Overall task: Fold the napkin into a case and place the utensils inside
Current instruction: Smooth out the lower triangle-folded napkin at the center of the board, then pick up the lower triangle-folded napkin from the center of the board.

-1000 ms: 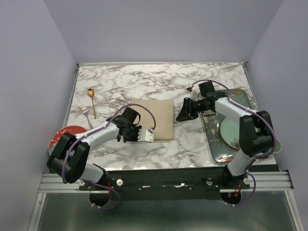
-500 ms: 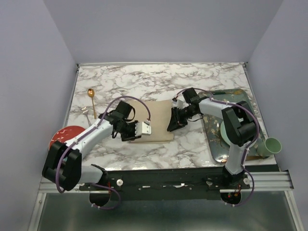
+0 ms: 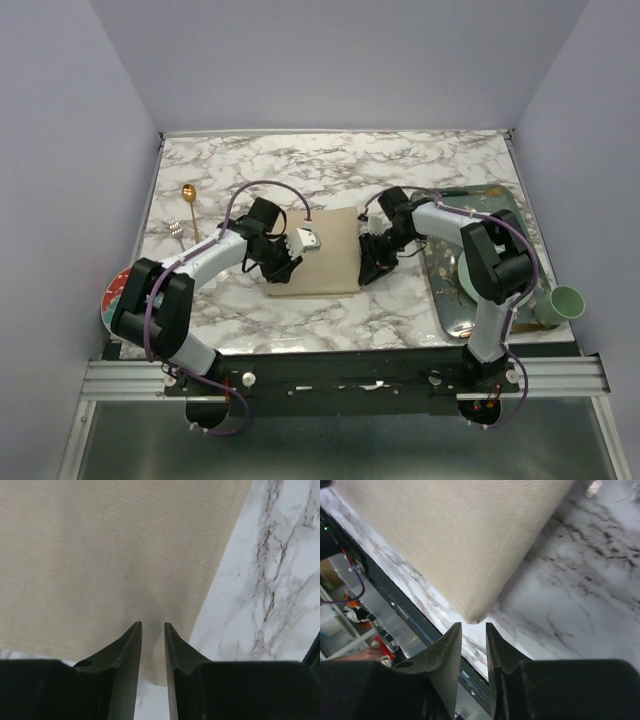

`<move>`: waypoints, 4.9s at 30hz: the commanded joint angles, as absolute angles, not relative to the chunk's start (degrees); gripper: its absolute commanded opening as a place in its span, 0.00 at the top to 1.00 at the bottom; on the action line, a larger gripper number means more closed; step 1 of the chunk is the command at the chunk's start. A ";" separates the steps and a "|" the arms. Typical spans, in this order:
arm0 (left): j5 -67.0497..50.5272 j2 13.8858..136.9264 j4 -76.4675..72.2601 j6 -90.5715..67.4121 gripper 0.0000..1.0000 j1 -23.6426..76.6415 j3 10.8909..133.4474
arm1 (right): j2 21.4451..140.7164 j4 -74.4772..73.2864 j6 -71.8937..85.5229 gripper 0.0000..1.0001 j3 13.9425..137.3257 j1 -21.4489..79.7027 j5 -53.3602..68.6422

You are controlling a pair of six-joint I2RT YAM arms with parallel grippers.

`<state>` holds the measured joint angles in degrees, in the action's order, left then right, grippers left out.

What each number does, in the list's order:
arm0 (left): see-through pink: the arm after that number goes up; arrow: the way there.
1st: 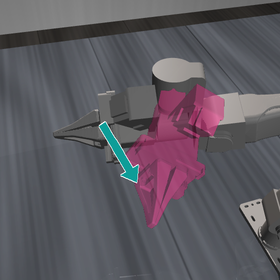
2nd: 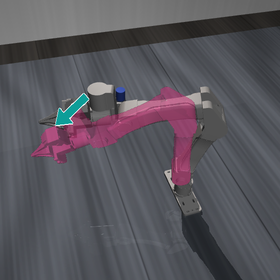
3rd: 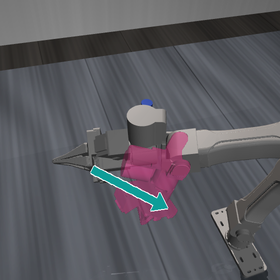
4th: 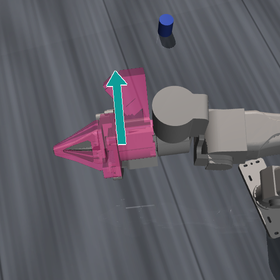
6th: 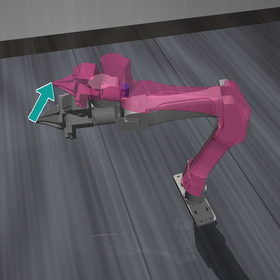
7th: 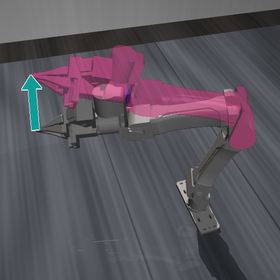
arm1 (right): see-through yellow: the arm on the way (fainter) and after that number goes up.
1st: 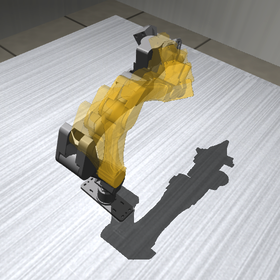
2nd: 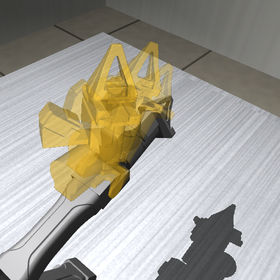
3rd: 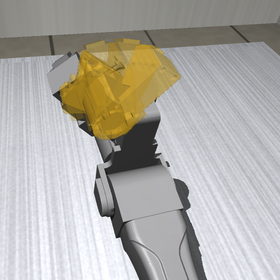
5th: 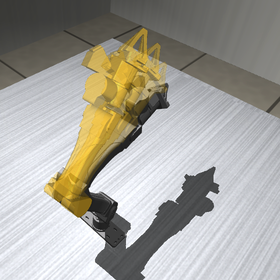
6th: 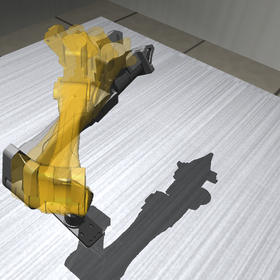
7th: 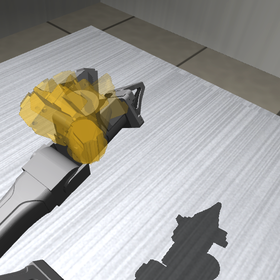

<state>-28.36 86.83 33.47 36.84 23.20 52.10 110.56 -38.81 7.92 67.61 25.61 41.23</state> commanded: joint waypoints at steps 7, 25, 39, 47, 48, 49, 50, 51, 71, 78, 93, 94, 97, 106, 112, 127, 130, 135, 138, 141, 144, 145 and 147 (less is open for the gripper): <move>-25.04 83.94 34.10 38.50 0.70 26.02 46.85 | 100.19 -34.99 10.88 0.67 68.38 29.53 44.82; -23.03 86.40 35.59 38.31 0.71 27.59 46.85 | 113.73 -40.60 13.36 0.68 70.58 32.26 42.98; -37.61 84.98 34.04 29.74 0.52 14.60 59.14 | 107.13 -42.72 6.60 0.55 80.65 28.13 47.49; -32.97 96.92 22.34 12.41 0.49 6.95 70.75 | 115.90 -38.58 3.77 0.38 97.01 21.54 36.22; -32.35 97.90 20.32 10.65 0.49 6.68 71.10 | 116.97 -38.58 4.04 0.35 98.34 21.19 35.78; -31.65 98.69 19.61 9.50 0.49 6.42 71.54 | 118.03 -38.50 4.57 0.35 100.70 20.40 35.34; -30.68 100.18 18.90 7.84 0.49 6.24 72.33 | 120.21 -38.24 5.79 0.34 101.42 20.13 35.16; -30.24 100.89 18.11 7.47 0.49 6.24 72.77 | 121.19 -37.54 6.24 0.34 102.12 19.78 34.98; -26.63 108.98 19.16 1.14 0.49 4.48 76.11 | 134.20 -32.87 9.31 0.37 107.22 19.42 35.95; -26.55 108.54 20.04 1.32 0.49 4.04 76.38 | 135.27 -32.78 10.37 0.52 108.02 19.42 38.32; -29.18 107.23 19.77 0.26 0.48 1.06 74.97 | 124.63 -28.12 0.89 0.99 99.05 21.44 42.28; -29.27 107.14 19.86 0.26 0.49 0.88 74.80 | 124.28 -28.21 0.53 0.99 98.70 21.97 41.84; -29.44 106.53 19.86 0.26 0.48 0.44 74.18 | 122.96 -28.21 -4.82 0.99 97.39 23.63 39.65; -30.32 104.42 20.30 0.18 0.48 -1.76 71.90 | 119.09 -28.48 -16.78 0.99 92.56 29.17 32.80; -30.50 104.06 20.39 0.18 0.48 -2.20 71.02 | 119.09 -28.39 -15.21 0.99 92.81 29.27 29.10; -32.52 104.59 20.13 0.35 0.49 -2.11 70.93 | 122.08 -30.06 -3.08 0.72 97.11 24.88 28.48; -32.52 104.68 20.39 0.53 0.49 -2.11 71.19 | 123.92 -32.25 -1.94 0.59 99.13 23.65 27.51; -32.78 104.85 20.57 0.62 0.49 -2.11 71.63 | 126.21 -35.68 -3.16 0.43 101.60 22.33 27.16; -32.78 105.03 20.57 0.53 0.49 -2.11 71.98 | 127.52 -36.91 -3.34 0.43 101.86 21.80 28.56; -32.78 105.20 20.57 0.53 0.49 -2.11 71.90 | 128.49 -37.62 -2.82 0.41 102.13 21.71 29.27; -32.87 105.21 20.65 0.70 0.49 -2.11 71.98 | 129.64 -38.14 -2.46 0.40 102.39 21.53 30.58; -32.78 105.21 20.92 0.88 0.49 -2.11 71.98 | 130.16 -38.23 -2.46 0.40 102.65 21.45 31.11; -32.70 105.21 21.01 0.88 0.49 -2.11 72.33 | 130.60 -38.58 -2.03 0.42 102.92 21.44 33.39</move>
